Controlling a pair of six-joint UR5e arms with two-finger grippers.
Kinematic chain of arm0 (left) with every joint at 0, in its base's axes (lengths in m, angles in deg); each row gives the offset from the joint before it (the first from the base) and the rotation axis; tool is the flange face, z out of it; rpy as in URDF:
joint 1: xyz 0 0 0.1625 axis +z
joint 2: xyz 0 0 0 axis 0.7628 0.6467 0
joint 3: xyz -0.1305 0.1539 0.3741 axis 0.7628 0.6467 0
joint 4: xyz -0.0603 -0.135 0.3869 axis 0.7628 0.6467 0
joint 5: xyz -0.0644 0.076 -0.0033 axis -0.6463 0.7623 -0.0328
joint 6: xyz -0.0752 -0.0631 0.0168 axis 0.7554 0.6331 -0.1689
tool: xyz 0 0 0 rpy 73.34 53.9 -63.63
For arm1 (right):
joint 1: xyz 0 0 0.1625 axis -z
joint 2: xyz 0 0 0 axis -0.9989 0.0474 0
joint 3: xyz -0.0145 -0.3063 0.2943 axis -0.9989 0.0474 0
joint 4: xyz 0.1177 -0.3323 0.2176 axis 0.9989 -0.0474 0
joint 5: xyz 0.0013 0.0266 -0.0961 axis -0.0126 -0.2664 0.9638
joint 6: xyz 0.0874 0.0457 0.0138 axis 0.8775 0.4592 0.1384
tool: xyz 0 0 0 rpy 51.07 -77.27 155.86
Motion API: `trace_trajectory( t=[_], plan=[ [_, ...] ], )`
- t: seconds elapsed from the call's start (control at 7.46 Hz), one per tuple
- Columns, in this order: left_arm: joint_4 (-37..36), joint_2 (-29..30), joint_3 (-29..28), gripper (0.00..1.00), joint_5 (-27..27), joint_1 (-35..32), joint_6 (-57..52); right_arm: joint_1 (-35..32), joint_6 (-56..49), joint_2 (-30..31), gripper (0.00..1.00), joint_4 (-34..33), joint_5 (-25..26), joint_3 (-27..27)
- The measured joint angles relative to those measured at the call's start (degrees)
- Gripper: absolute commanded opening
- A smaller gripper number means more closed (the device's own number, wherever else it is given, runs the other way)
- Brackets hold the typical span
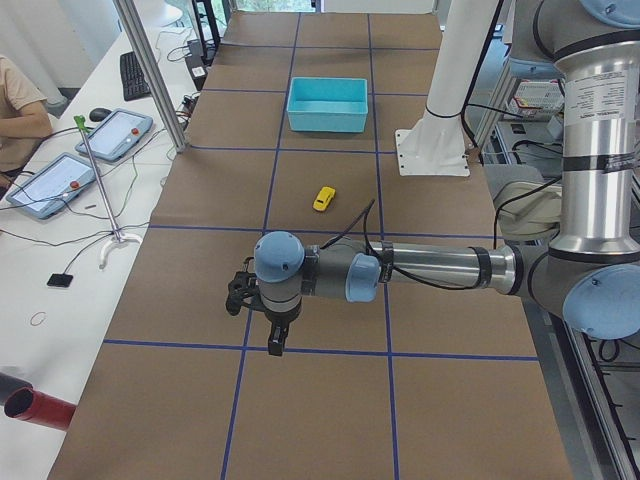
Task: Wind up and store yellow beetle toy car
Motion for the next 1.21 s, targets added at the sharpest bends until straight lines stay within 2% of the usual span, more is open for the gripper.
trace_trajectory(
  t=[0.54, 0.8, 1.21],
  plan=[
    [0.17, 1.46, -0.04, 1.0, -0.07, 1.81, -0.36, 0.01, -0.04, 0.31, 1.0, 0.13, -0.06, 0.11],
    [0.03, 3.18, 2.21, 1.0, -0.45, 3.94, -0.5, 0.01, 0.01, 0.21, 1.0, 0.04, -0.01, 0.19],
    [-1.18, 6.28, 7.45, 1.0, 0.26, 13.34, -0.58, 0.01, 0.02, 0.11, 1.0, 0.09, 0.07, 0.52]
  ],
)
